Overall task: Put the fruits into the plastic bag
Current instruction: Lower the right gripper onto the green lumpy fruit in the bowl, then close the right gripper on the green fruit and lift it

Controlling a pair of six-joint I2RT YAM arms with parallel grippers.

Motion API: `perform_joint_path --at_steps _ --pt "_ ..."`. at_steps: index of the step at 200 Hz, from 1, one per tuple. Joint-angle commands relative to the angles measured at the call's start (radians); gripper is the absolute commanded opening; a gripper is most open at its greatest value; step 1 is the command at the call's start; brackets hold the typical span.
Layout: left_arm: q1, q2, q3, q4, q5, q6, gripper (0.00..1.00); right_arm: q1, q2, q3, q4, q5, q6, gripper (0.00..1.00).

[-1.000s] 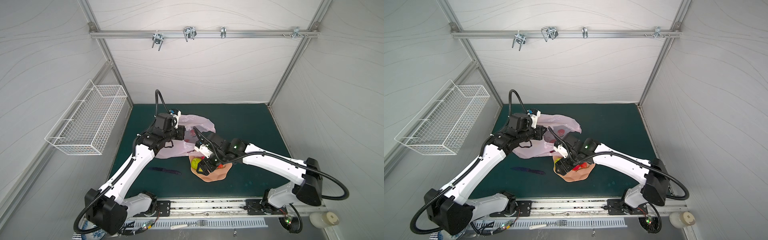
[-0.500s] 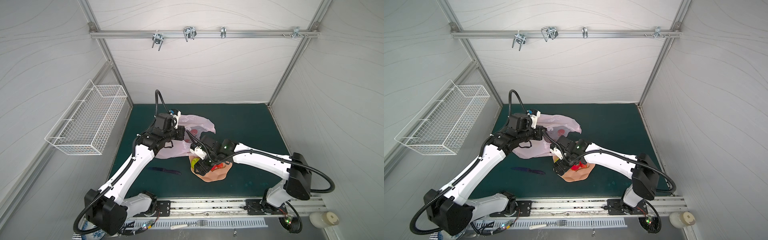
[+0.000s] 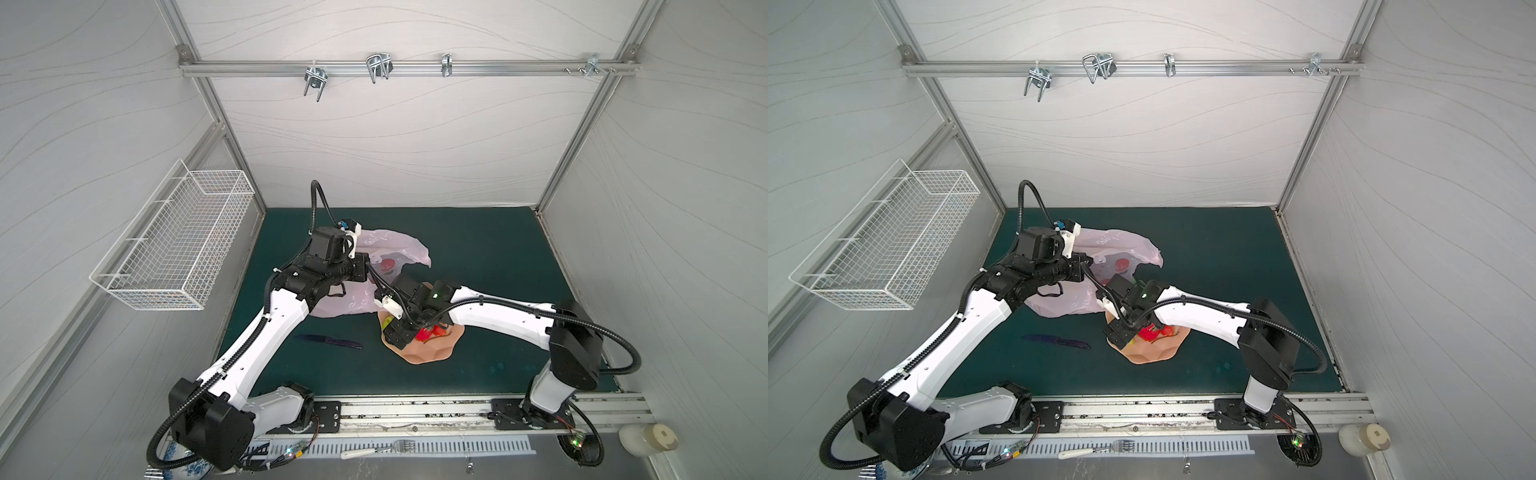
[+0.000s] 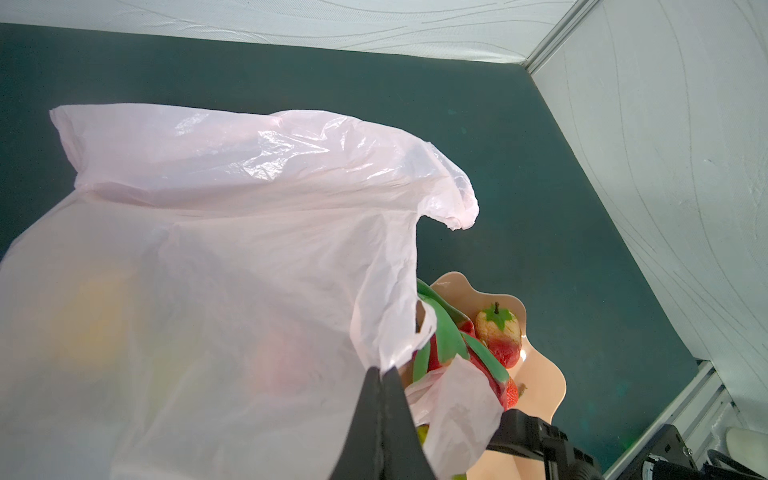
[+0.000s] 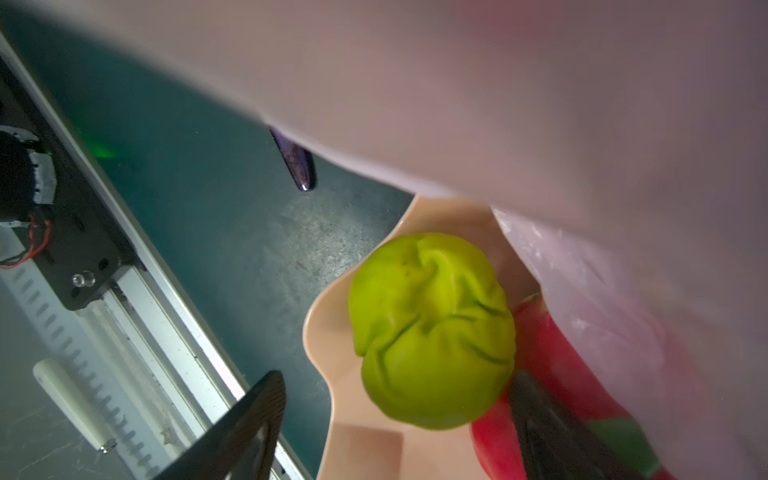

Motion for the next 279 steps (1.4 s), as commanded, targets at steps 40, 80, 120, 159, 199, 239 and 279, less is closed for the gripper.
perform_joint_path --at_steps 40,80,120,159,199,239,279 --pt "0.003 0.000 0.044 0.013 0.001 0.007 0.00 -0.010 0.049 0.008 0.035 0.040 -0.052 0.86" --pt "0.003 0.003 0.049 0.006 0.003 0.010 0.00 -0.012 0.056 -0.012 0.053 0.060 -0.054 0.86" --pt "0.003 0.005 0.050 0.005 0.004 0.010 0.00 -0.012 0.061 -0.025 0.056 0.066 -0.054 0.86" --pt "0.003 0.005 0.049 0.007 0.005 0.010 0.00 -0.012 0.052 -0.047 0.059 0.086 -0.054 0.83" --pt "0.003 0.000 0.044 0.007 0.006 0.008 0.00 -0.012 0.037 -0.055 0.060 0.110 -0.049 0.73" --pt "0.003 -0.003 0.047 0.003 0.004 0.010 0.00 -0.012 0.003 -0.056 0.063 0.126 -0.037 0.60" --pt "0.003 -0.005 0.046 0.001 0.004 0.010 0.00 -0.011 -0.035 -0.056 0.054 0.130 -0.018 0.50"
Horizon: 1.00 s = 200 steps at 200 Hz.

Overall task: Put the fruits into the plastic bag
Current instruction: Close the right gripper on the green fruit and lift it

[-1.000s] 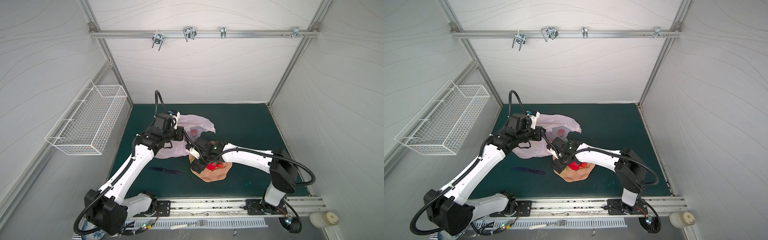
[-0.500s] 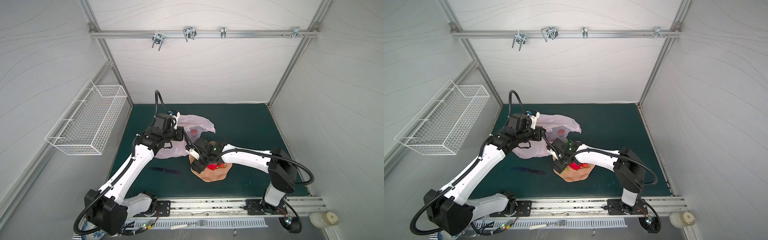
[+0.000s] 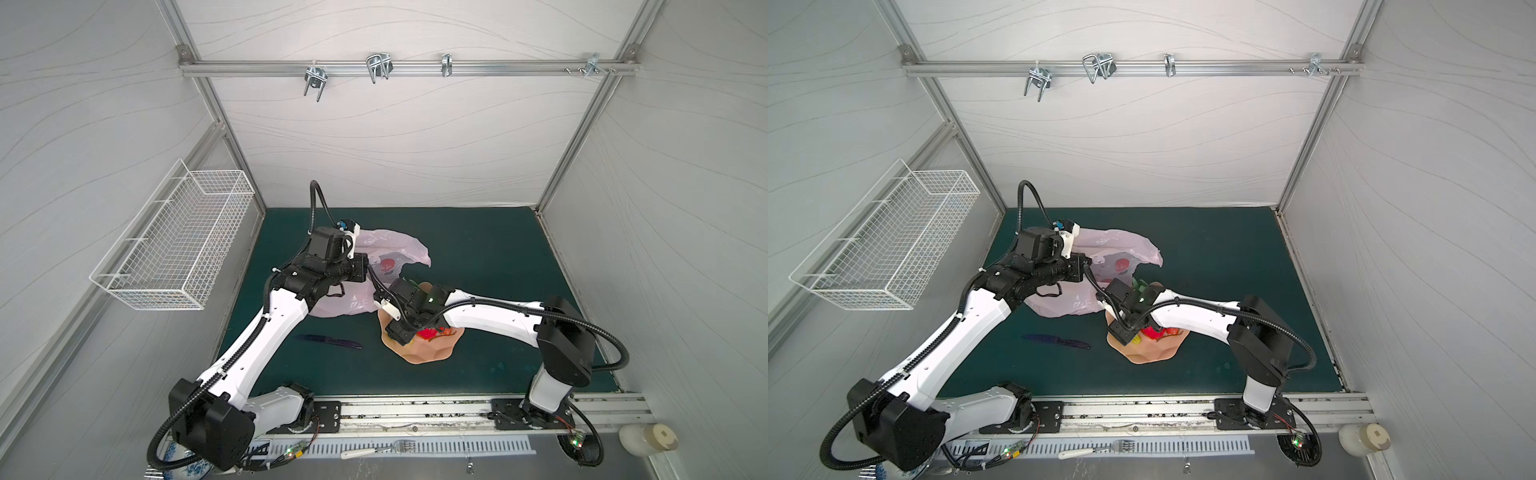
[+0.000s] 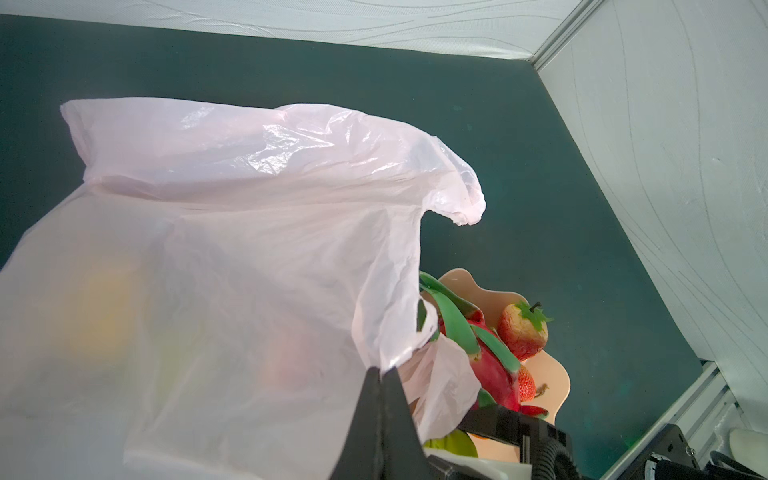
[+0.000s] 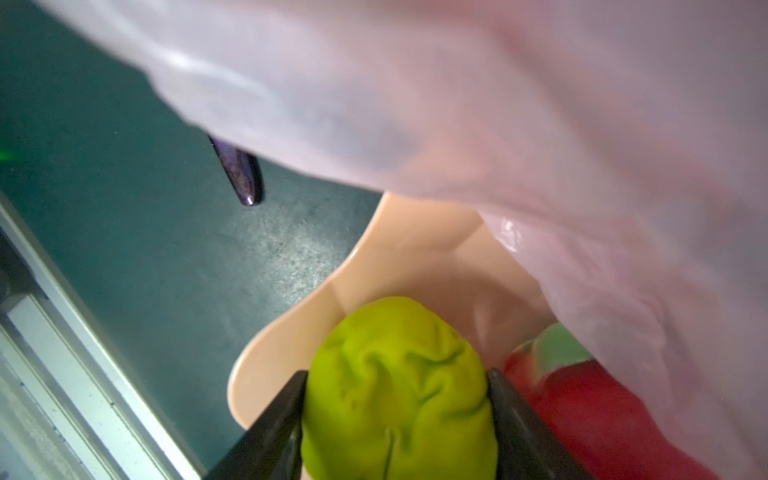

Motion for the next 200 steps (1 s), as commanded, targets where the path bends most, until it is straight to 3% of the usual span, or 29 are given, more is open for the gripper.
perform_joint_path --at_steps 1,143,200 --pt "0.002 -0.005 0.044 0.012 0.004 0.007 0.00 -0.003 -0.057 -0.010 -0.028 0.034 0.009 0.49" --pt "0.002 -0.023 0.044 0.008 0.011 0.003 0.00 -0.016 -0.387 -0.118 -0.045 -0.055 0.108 0.43" --pt "0.002 -0.027 0.042 0.012 0.027 -0.003 0.00 -0.145 -0.483 -0.175 -0.121 -0.055 0.026 0.42"
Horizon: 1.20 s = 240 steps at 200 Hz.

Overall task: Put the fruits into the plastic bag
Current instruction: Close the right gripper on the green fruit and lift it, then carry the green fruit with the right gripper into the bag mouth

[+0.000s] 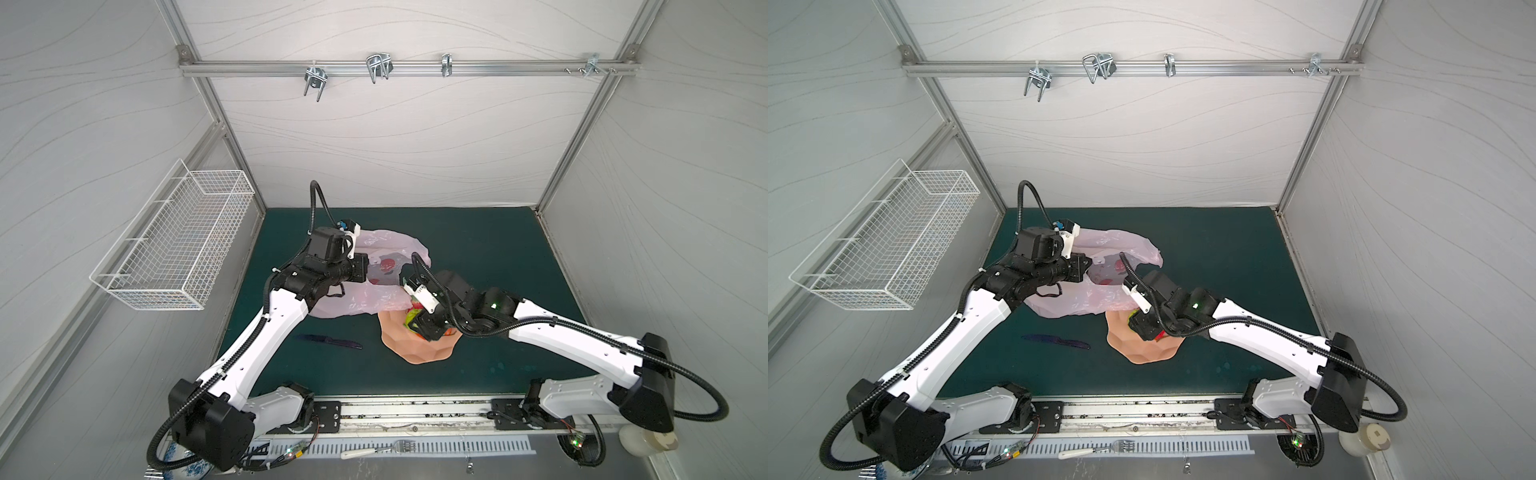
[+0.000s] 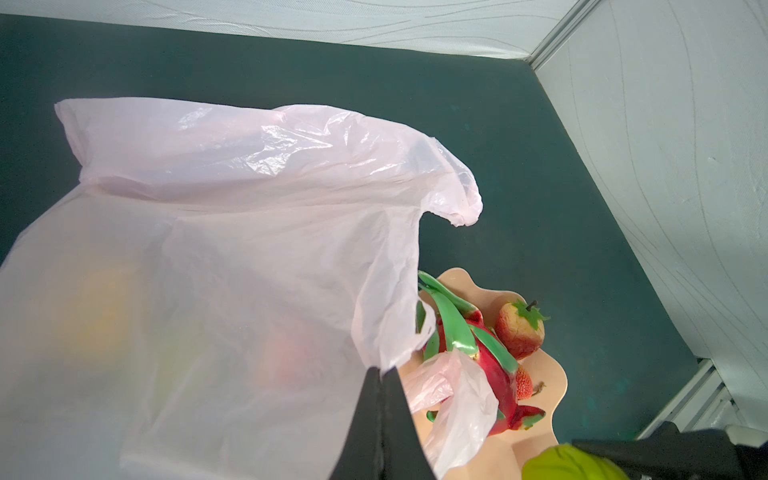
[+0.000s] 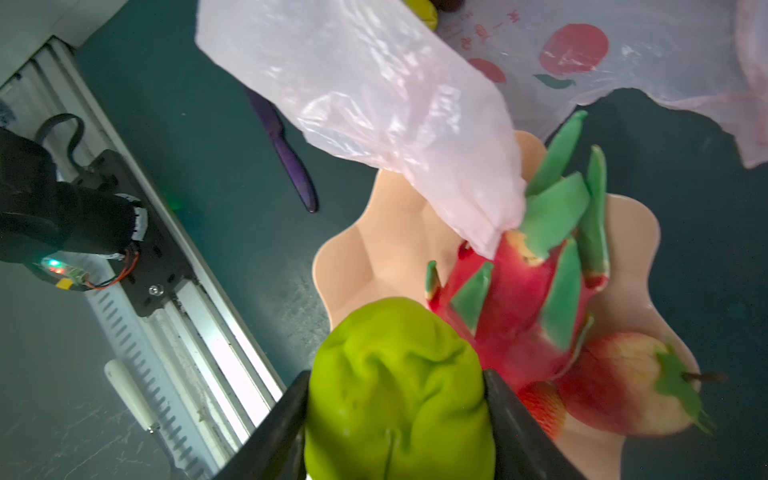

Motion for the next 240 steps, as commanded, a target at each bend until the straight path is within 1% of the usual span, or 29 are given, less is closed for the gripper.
perform_joint_path --at_steps 1,26,49,57,73,82,86,95,126,159,172,192,240 --pt "0.002 -0.025 0.042 0.011 0.018 -0.002 0.00 -0.066 -0.031 -0.013 -0.063 -0.013 -0.064 0.42" --pt "0.001 -0.024 0.042 0.015 0.023 -0.007 0.00 -0.145 -0.029 -0.014 -0.078 -0.014 -0.162 0.42" --pt "0.002 -0.023 0.046 0.013 0.026 -0.009 0.00 -0.213 0.018 0.013 -0.088 -0.032 -0.246 0.41" --pt "0.002 -0.022 0.046 0.012 0.028 -0.011 0.00 -0.226 0.041 0.025 -0.091 -0.034 -0.278 0.42" --pt "0.002 -0.023 0.044 0.012 0.027 -0.012 0.00 -0.246 0.086 0.050 -0.087 0.004 -0.328 0.42" --pt "0.002 -0.024 0.044 0.011 0.028 -0.012 0.00 -0.258 0.107 0.067 -0.077 0.008 -0.339 0.41" --pt "0.002 -0.024 0.044 0.011 0.029 -0.012 0.00 -0.262 0.116 0.075 -0.070 0.010 -0.373 0.41" --pt "0.002 -0.023 0.046 0.010 0.029 -0.011 0.00 -0.270 0.136 0.091 -0.054 0.022 -0.395 0.40" --pt "0.002 -0.021 0.050 0.008 0.025 -0.012 0.00 -0.276 0.220 0.174 -0.030 0.035 -0.443 0.39" --pt "0.002 -0.011 0.072 -0.002 0.016 -0.017 0.00 -0.269 0.297 0.266 -0.051 0.037 -0.504 0.38" --pt "0.002 -0.006 0.084 -0.004 0.014 -0.021 0.00 -0.268 0.313 0.295 -0.060 0.042 -0.503 0.37" --pt "0.002 0.003 0.100 -0.007 0.012 -0.032 0.00 -0.264 0.314 0.315 -0.048 0.018 -0.497 0.37" --pt "0.002 0.020 0.122 -0.008 0.018 -0.035 0.00 -0.217 0.346 0.364 -0.058 -0.002 -0.505 0.36"
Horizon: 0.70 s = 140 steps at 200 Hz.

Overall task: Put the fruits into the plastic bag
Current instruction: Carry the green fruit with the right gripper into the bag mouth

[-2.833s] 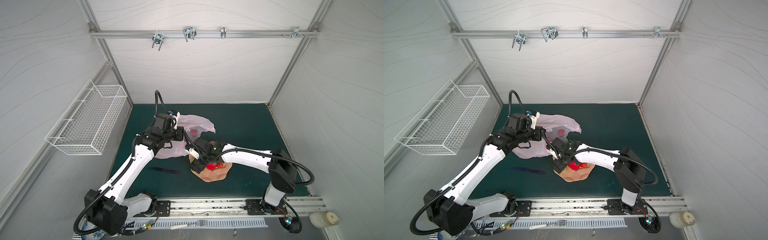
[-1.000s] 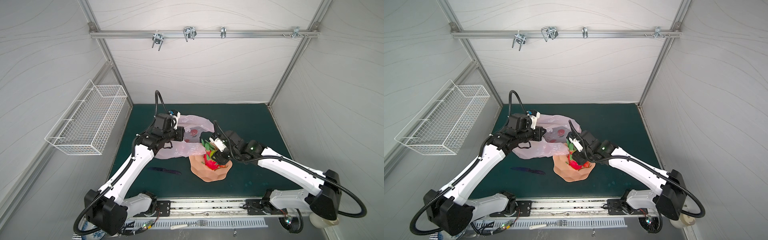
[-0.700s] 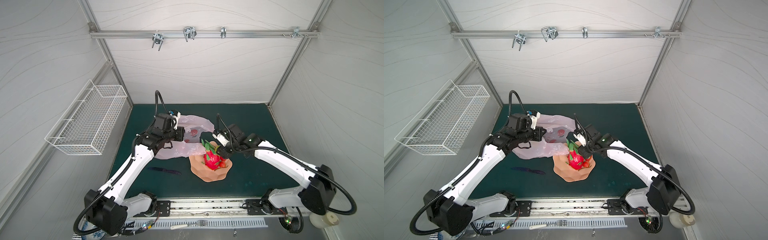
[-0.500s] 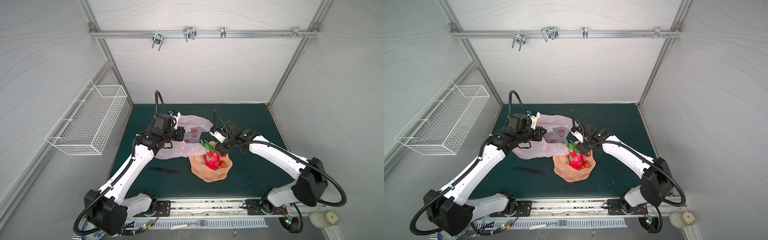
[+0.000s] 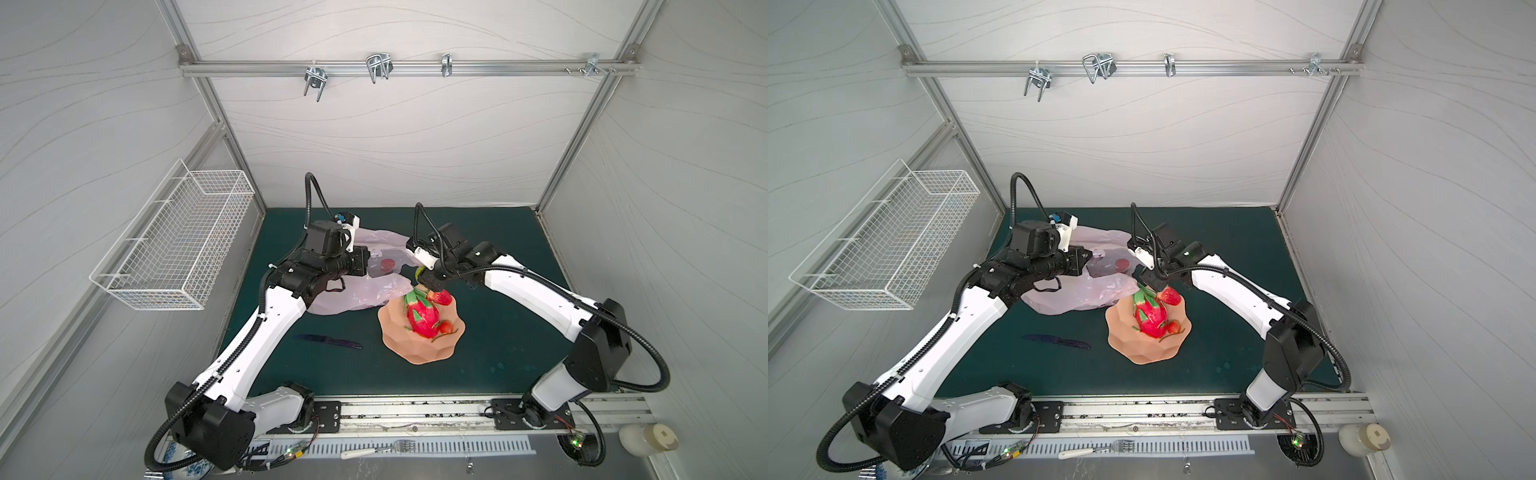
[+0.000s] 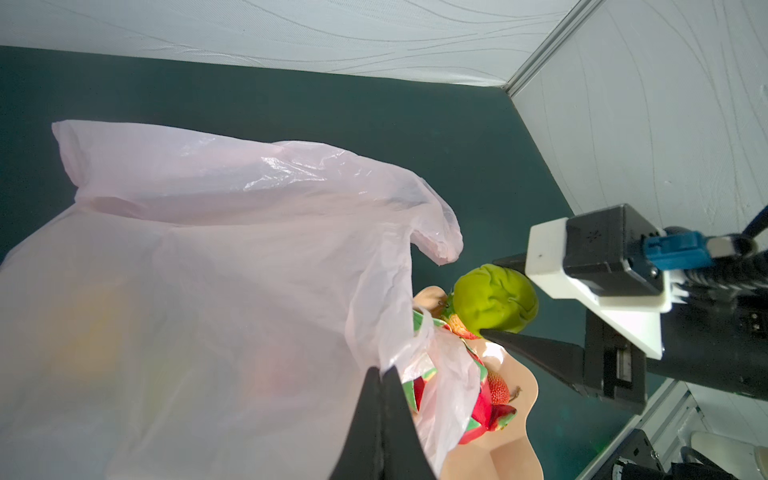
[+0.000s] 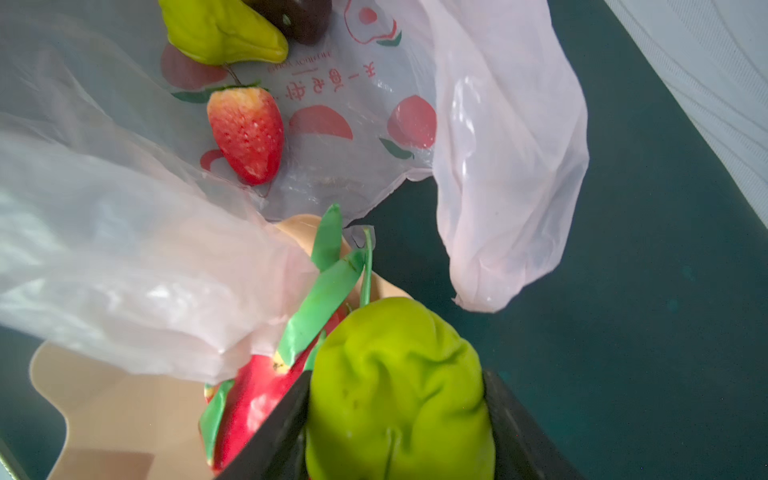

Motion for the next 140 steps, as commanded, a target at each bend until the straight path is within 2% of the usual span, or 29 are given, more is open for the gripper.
perform_joint_path --at_steps 1,73,140 --pt "0.002 0.014 0.046 0.007 0.002 -0.009 0.00 0.032 0.018 0.027 -0.012 -0.027 -0.037 0.36" --pt "0.002 0.015 0.048 -0.004 -0.022 -0.002 0.00 0.110 0.083 0.069 -0.041 -0.005 -0.083 0.34" --pt "0.002 0.022 0.066 -0.008 -0.022 -0.002 0.00 0.136 0.137 0.126 -0.064 -0.005 -0.103 0.32"
